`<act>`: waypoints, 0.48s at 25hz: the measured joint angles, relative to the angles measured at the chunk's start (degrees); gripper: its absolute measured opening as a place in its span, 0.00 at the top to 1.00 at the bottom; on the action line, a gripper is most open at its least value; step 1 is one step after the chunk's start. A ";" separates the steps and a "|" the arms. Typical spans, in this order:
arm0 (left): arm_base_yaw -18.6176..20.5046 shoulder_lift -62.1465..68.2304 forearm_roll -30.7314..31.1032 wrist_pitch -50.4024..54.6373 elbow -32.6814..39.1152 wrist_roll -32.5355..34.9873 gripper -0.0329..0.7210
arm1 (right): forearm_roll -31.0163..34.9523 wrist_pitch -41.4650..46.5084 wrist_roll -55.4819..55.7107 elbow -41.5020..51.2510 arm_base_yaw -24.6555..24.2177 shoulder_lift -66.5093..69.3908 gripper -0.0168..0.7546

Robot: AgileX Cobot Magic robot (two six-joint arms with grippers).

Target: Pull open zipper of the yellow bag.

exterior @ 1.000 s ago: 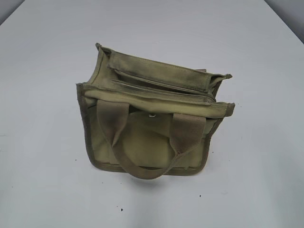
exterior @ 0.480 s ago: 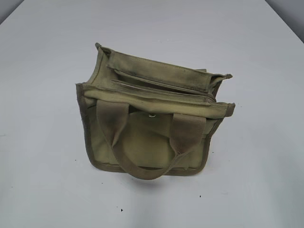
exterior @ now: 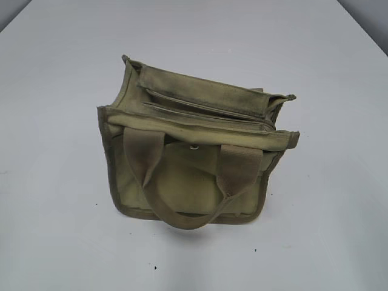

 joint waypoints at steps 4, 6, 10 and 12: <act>6.31 -0.43 0.00 -0.02 0.00 0.00 0.47 | 0.12 0.00 0.05 0.00 -5.80 -5.31 0.27; 8.70 -1.30 0.00 -0.02 0.00 0.00 0.47 | 0.24 0.00 0.05 0.00 -8.18 -9.18 0.27; 10.92 -5.10 0.00 -0.07 0.11 0.00 0.50 | 0.77 0.00 0.05 0.00 -11.54 -16.19 0.27; 11.02 -7.38 0.00 -0.07 0.11 0.00 0.52 | 1.23 0.00 0.05 0.00 -12.12 -19.47 0.27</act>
